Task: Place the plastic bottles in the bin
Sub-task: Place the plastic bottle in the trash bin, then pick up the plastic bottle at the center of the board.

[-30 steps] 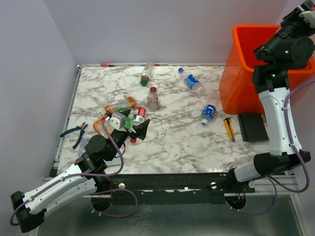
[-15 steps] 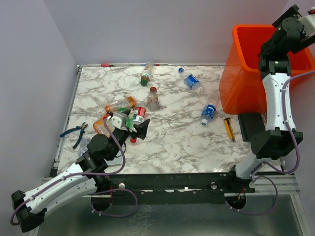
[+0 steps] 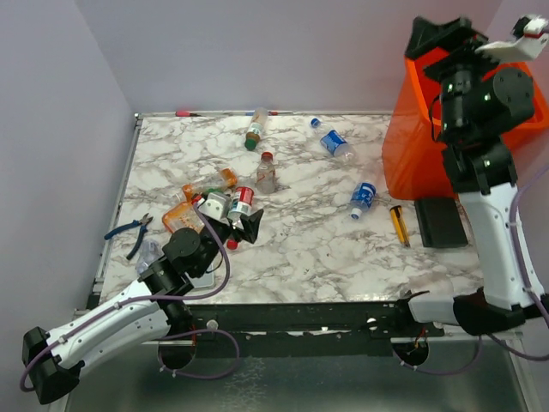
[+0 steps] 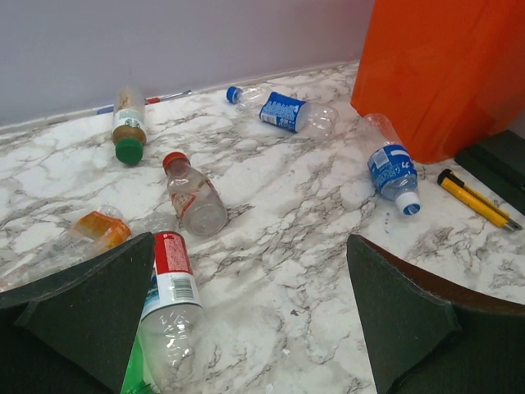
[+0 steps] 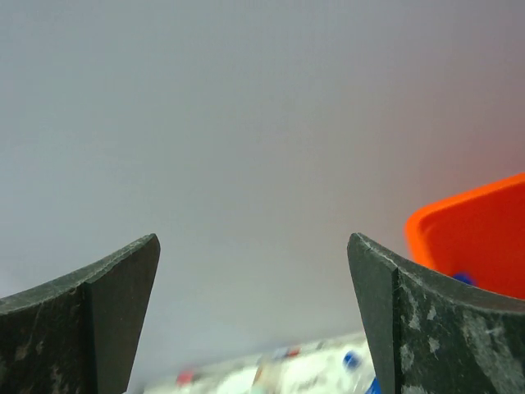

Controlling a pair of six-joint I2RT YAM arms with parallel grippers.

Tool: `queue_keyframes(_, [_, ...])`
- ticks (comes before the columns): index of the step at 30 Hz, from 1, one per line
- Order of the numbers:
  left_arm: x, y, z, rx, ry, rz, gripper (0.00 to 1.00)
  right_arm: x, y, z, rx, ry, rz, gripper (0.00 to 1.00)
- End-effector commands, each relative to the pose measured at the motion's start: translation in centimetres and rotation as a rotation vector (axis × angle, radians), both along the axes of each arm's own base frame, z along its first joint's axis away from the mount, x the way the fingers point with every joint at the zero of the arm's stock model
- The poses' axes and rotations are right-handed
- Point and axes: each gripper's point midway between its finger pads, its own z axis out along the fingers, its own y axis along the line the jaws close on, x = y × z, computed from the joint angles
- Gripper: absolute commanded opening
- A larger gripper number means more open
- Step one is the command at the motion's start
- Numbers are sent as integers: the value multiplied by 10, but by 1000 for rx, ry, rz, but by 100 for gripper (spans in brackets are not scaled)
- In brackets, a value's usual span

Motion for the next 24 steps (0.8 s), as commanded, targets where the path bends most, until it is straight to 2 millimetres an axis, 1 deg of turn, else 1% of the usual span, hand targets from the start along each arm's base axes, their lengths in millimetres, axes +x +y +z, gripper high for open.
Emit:
queue_keyframes(1, [4,3,1,1,16,28,99,-20,94,-73,-86,126,381,100])
queue_keyframes(4, [6,6,-4,18,27,52,99,-36,139,-150,-114,285,512,100])
queue_keyframes(6, [8,9,-7,32,33,74,99,-46,160,-207,-144,411,566,99])
queue_keyframes(7, [10,11,-9,40,37,85,99,-50,166,-242,-162,487,572,99])
queue_keyframes(8, [11,12,-11,49,41,98,99,-54,168,-269,-171,550,568,99])
queue_keyframes(9, [12,14,-12,57,46,109,99,-57,166,-293,-164,608,552,99])
queue_keyframes(11, [15,16,-16,76,56,128,99,-64,156,-341,-147,718,509,99])
queue_keyframes(13, [16,16,-20,98,65,133,99,-73,145,-383,-129,812,466,99])
queue_keyframes(15, [18,15,-25,124,86,139,99,-83,139,-419,-112,889,445,99])
queue_keyframes(17, [20,13,-34,162,122,149,99,-94,138,-449,-84,949,456,98])
queue_keyframes(18, [23,14,-40,182,152,167,99,-99,141,-460,-66,970,478,98])
queue_keyframes(19, [26,13,-45,202,179,183,99,-103,144,-466,-50,980,499,98])
queue_keyframes(21, [33,12,-66,269,264,201,99,-108,149,-472,-25,980,537,98])
queue_keyframes(23, [40,5,-85,312,357,180,99,-110,154,-469,-15,958,568,97])
queue_keyframes(24, [43,1,-91,316,395,169,98,-111,154,-467,-18,949,580,97])
